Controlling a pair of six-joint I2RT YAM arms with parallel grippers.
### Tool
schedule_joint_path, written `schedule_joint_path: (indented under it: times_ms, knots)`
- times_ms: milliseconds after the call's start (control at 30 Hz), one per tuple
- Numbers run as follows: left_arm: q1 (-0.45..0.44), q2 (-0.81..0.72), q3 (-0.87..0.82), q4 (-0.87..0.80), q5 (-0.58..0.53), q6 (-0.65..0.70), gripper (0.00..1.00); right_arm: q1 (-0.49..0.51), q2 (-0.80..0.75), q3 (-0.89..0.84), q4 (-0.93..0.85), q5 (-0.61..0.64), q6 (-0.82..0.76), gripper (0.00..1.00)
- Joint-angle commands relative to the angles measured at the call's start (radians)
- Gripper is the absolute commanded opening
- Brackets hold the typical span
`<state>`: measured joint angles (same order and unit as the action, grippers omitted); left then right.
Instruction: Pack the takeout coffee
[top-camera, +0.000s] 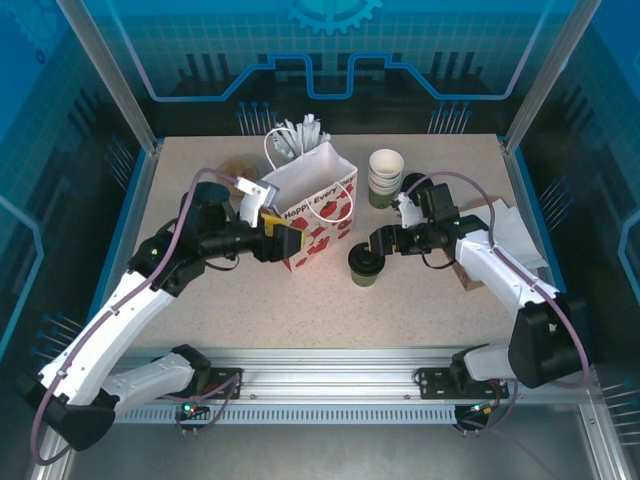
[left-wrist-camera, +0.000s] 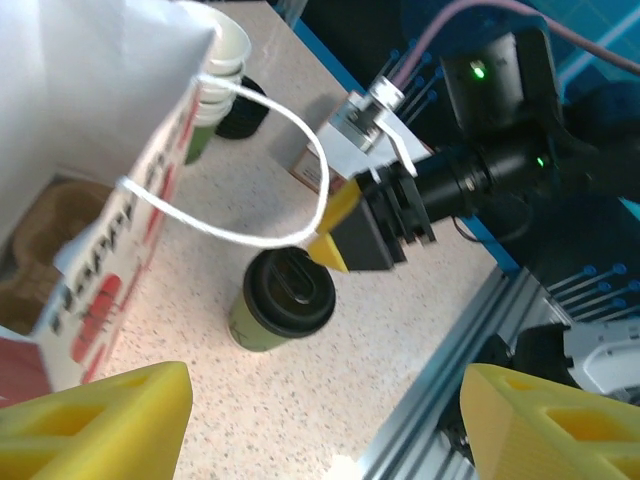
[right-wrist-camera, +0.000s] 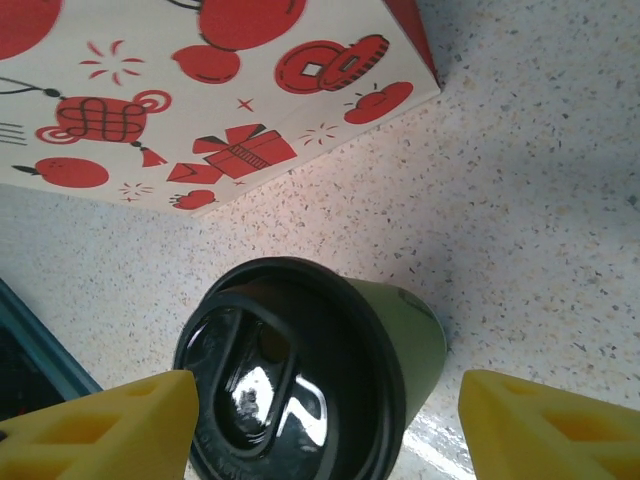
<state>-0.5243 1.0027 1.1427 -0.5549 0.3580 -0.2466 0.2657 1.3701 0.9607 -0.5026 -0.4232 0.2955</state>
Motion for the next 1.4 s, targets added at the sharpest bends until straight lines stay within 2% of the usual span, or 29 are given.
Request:
schedule_joint_path:
  times_ms: [0, 367, 800, 1100, 1367]
  knots:
    - [-0.020, -0.018, -0.029, 0.029, 0.025, -0.028, 0.72, -0.043, 0.033, -0.025, 0.062, -0.112, 0.019, 0.70]
    - [-0.063, 0.026, -0.024, 0.064, 0.025, -0.031, 0.72, -0.091, 0.072, -0.119, 0.166, -0.242, 0.059, 0.63]
    - [-0.085, 0.049, -0.020, 0.075, 0.024, -0.027, 0.71, -0.085, 0.055, -0.193, 0.271, -0.309, 0.130, 0.53]
    - [-0.112, 0.059, -0.024, 0.046, 0.035, -0.022, 0.72, -0.017, 0.029, -0.218, 0.323, -0.291, 0.188, 0.52]
    - [-0.159, 0.093, -0.026, 0.002, 0.015, 0.004, 0.72, 0.100, 0.024, -0.222, 0.372, -0.247, 0.254, 0.52]
